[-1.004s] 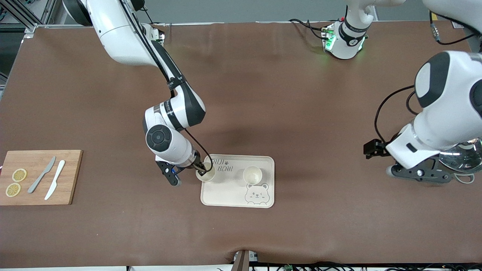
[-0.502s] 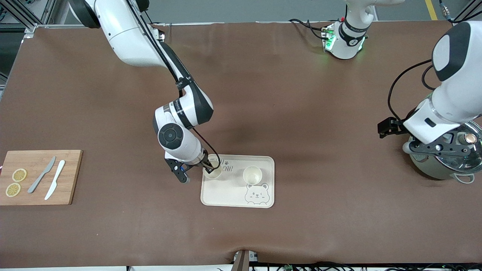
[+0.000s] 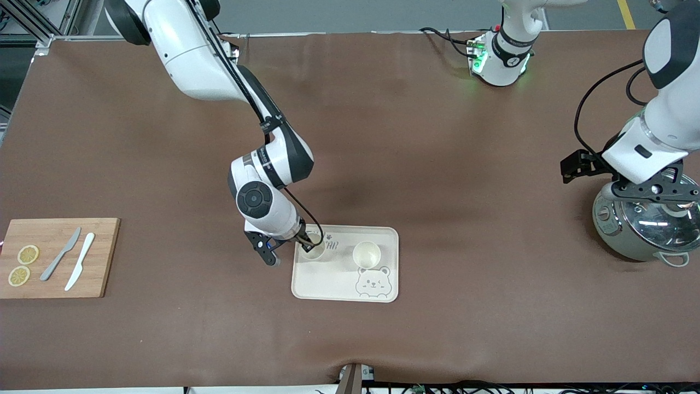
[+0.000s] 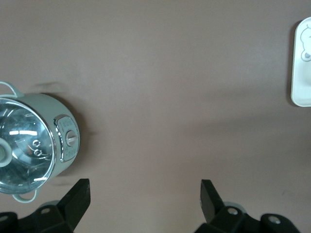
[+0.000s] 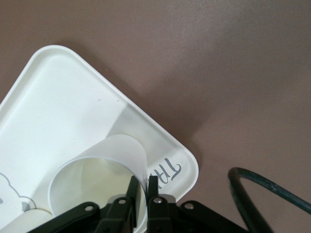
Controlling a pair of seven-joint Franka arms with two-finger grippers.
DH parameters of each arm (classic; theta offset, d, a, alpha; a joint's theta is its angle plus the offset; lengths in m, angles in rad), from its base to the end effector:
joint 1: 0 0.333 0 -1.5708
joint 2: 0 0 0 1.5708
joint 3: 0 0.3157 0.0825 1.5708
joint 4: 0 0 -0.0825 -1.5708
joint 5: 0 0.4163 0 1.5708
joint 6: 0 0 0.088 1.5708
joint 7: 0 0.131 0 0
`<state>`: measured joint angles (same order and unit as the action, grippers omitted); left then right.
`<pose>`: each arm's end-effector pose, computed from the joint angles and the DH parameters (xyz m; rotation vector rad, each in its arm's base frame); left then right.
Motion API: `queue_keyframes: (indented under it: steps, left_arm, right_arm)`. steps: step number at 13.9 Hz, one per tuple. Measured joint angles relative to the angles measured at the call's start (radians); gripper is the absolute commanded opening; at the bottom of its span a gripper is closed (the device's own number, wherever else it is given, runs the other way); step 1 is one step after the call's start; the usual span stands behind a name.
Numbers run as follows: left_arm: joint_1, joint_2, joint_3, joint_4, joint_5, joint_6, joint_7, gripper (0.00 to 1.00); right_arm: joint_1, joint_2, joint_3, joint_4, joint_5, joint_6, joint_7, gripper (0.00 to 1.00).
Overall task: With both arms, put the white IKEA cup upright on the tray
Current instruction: 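Lower the cup beside the other cup with the right gripper while the left gripper retracts, then open the right gripper and lift it off the cup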
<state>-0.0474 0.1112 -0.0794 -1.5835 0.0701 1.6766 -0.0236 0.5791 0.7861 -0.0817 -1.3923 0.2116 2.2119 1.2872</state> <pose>0.6222 -0.0687 0.5359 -3.0748 0.1705 0.0202 0.6606 0.3833 0.2016 -2.7442 1.3061 0.1001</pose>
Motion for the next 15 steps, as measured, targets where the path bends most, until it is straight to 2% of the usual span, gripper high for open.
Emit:
queue_keyframes:
  steps: [3, 7, 15]
  left_arm:
    - [0.009, -0.024, 0.0, -0.059, -0.072, 0.001, 0.024, 1.0]
    - [0.009, -0.06, -0.002, -0.119, -0.154, 0.044, 0.025, 1.0]
    - [0.008, -0.086, -0.034, -0.169, -0.147, 0.09, 0.028, 1.0]
  right_arm:
    - [0.0, 0.001, -0.001, 0.006, -0.002, -0.007, 0.0, 1.0]
    - [-0.001, 0.0, -0.011, 0.071, -0.002, -0.113, 0.0, 1.0]
    - [-0.037, -0.004, -0.034, 0.21, -0.002, -0.347, -0.001, 1.0]
